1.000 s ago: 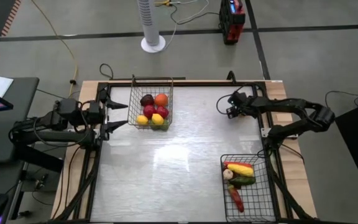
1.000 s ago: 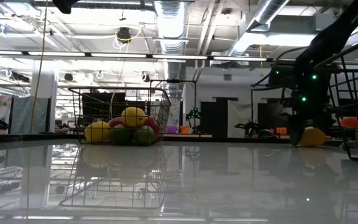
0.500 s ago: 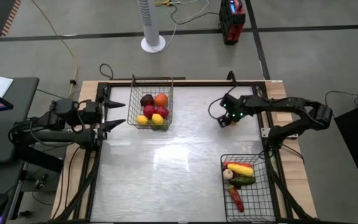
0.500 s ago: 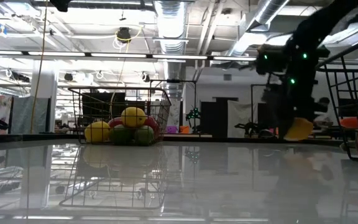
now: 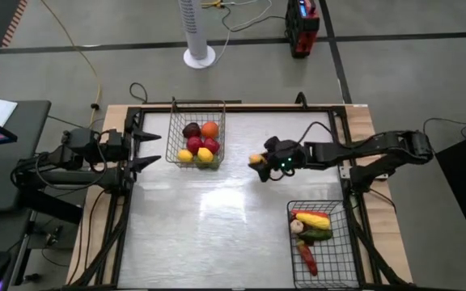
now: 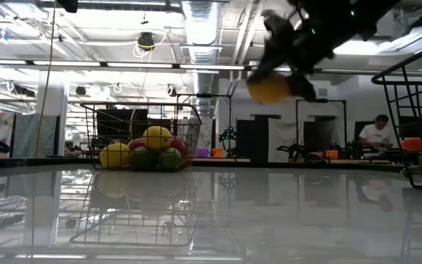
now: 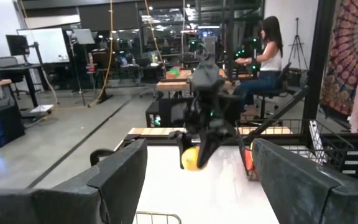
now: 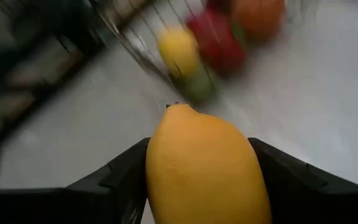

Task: Sort produce into baskets
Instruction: Put the lemon into the left wire basket, then return to Home Position

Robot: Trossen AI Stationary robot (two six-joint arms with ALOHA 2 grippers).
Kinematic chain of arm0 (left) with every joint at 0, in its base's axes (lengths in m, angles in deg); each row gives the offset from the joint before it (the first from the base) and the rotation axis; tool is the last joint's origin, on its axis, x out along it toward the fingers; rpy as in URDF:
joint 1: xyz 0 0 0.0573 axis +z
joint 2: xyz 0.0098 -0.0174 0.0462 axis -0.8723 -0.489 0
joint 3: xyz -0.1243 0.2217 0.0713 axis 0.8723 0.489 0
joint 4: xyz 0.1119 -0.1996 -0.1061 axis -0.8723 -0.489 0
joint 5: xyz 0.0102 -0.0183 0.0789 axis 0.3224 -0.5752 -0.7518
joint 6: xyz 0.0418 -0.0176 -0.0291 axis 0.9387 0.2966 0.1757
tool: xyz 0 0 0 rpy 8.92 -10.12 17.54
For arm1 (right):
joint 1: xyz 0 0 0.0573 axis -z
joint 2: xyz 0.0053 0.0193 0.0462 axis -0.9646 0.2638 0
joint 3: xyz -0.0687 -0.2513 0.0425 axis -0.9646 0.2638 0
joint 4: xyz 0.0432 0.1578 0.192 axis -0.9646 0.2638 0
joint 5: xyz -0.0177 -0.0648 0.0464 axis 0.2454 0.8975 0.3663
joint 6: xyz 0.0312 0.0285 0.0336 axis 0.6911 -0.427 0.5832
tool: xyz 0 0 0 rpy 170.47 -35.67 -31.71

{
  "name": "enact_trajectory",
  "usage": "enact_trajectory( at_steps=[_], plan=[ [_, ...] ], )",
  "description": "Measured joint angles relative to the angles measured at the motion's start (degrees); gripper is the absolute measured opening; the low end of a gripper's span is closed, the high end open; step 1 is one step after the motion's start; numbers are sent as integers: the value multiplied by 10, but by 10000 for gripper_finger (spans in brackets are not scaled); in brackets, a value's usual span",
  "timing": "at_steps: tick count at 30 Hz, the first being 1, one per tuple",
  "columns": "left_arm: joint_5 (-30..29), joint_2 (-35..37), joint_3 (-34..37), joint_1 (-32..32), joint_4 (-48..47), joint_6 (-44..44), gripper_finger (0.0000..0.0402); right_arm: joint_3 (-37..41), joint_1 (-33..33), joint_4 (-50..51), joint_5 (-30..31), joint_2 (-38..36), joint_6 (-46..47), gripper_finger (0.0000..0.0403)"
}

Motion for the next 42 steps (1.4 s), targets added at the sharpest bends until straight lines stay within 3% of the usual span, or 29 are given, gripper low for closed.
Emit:
enact_trajectory(
  at_steps=[3,8,20,25,33,42],
  plan=[
    [0,0,0,0,3,0,279,-1,-15,-99,34,9,-17,277],
    [-1,0,0,0,10,2,279,-26,-20,-234,35,72,-69,278],
    [-6,-2,0,0,11,15,279,-315,14,-242,36,316,-262,279],
    [0,-2,0,0,6,12,279,-402,35,-203,35,384,-302,306],
    [-1,-1,0,0,0,21,279,-443,60,-121,34,399,-281,391],
    [-6,-1,0,0,6,18,279,-444,61,-20,37,345,-270,375]
  ],
)
